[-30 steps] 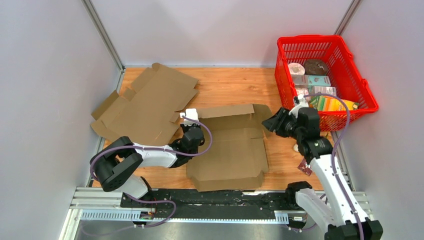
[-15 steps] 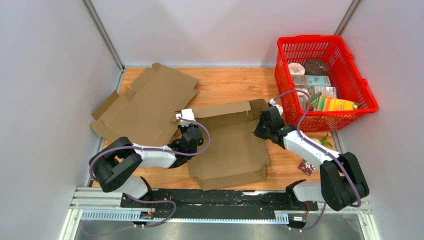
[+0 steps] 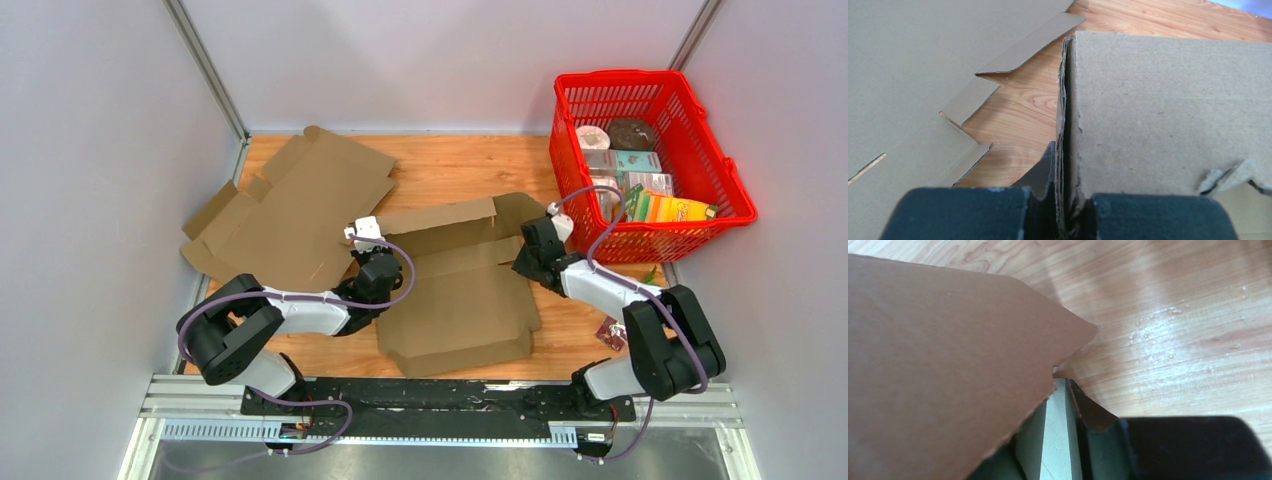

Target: Fold the paper box

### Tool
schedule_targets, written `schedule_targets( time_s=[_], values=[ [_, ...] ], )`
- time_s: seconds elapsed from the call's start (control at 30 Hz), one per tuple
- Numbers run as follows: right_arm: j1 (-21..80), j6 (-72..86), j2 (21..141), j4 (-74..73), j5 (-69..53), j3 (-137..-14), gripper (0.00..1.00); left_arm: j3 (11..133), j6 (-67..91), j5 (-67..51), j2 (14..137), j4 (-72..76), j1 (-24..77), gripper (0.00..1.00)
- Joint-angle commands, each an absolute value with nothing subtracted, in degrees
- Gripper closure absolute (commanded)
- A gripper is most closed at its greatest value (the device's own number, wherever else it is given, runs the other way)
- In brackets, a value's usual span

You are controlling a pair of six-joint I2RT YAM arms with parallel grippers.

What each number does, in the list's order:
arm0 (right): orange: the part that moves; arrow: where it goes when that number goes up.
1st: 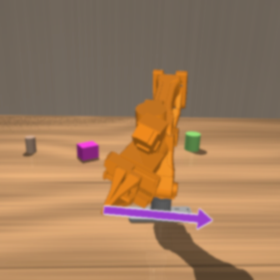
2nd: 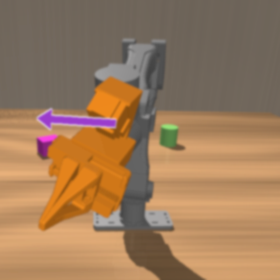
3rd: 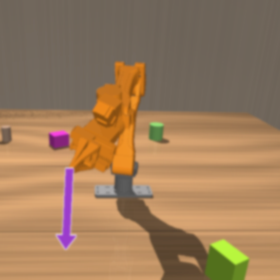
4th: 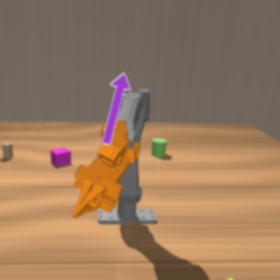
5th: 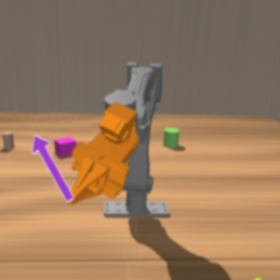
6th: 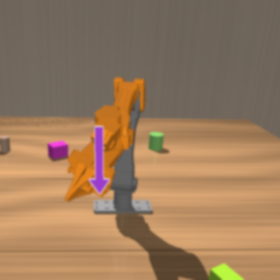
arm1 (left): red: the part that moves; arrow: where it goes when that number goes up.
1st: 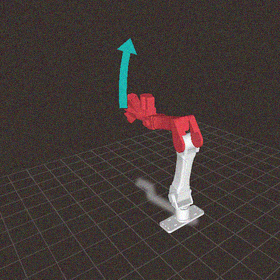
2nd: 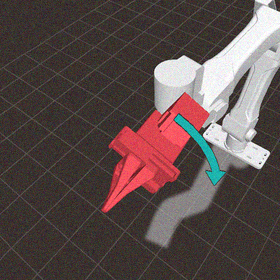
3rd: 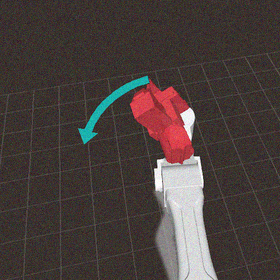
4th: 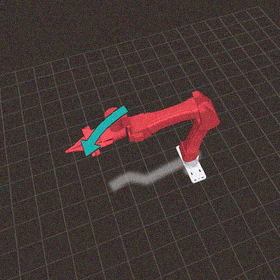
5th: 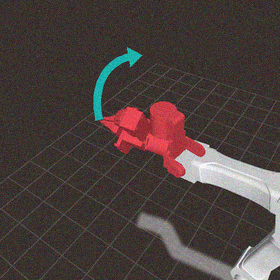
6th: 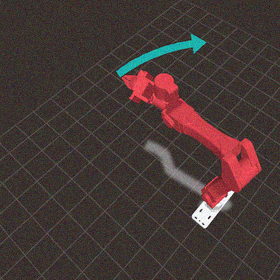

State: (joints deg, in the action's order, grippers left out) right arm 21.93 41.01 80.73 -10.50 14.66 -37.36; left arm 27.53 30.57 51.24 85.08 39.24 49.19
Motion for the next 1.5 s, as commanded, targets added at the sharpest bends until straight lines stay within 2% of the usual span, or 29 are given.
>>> schedule_targets(
  time_s=[0.0,0.17,0.23,0.4,0.57,0.67,0.87,1.0,1.1,1.47],
  values=[
    [21.7,39.5,78.1,-5.5,17.0,-36.4,0.69,27.2,34.7,49.5,84.9,39.7,48.6,1.0],
    [21.5,39.1,76.0,-1.7,18.1,-35.2,0.64,27.9,34.4,48.7,85.4,39.5,48.6,1.0],
    [21.5,38.0,75.0,4.4,16.3,-32.8,0.59,27.9,34.5,48.8,85.5,39.0,48.6,1.0],
    [21.5,36.4,71.0,8.5,13.4,-30.4,0.41,28.1,34.2,48.6,85.4,38.8,48.6,1.0],
    [20.7,34.0,69.4,10.3,10.8,-30.2,0.4,28.4,34.3,48.3,85.8,38.7,48.7,1.0],
    [19.9,32.4,69.8,11.1,9.4,-30.7,0.36,28.1,34.4,48.8,85.4,38.5,48.6,1.0],
    [18.3,33.0,72.3,17.2,3.3,-30.4,0.37,28.1,34.5,48.4,85.4,38.5,48.6,1.0],
    [18.8,34.2,72.9,20.7,1.1,-30.5,0.46,28.5,34.6,48.4,85.9,38.5,48.6,1.0],
    [19.0,35.7,73.3,22.8,-1.1,-30.0,0.49,28.9,34.5,47.9,86.3,38.5,48.6,1.0],
    [24.8,38.2,82.7,24.1,-3.0,-32.5,0.51,29.7,34.5,47.5,87.2,38.5,48.6,1.0]
  ],
)
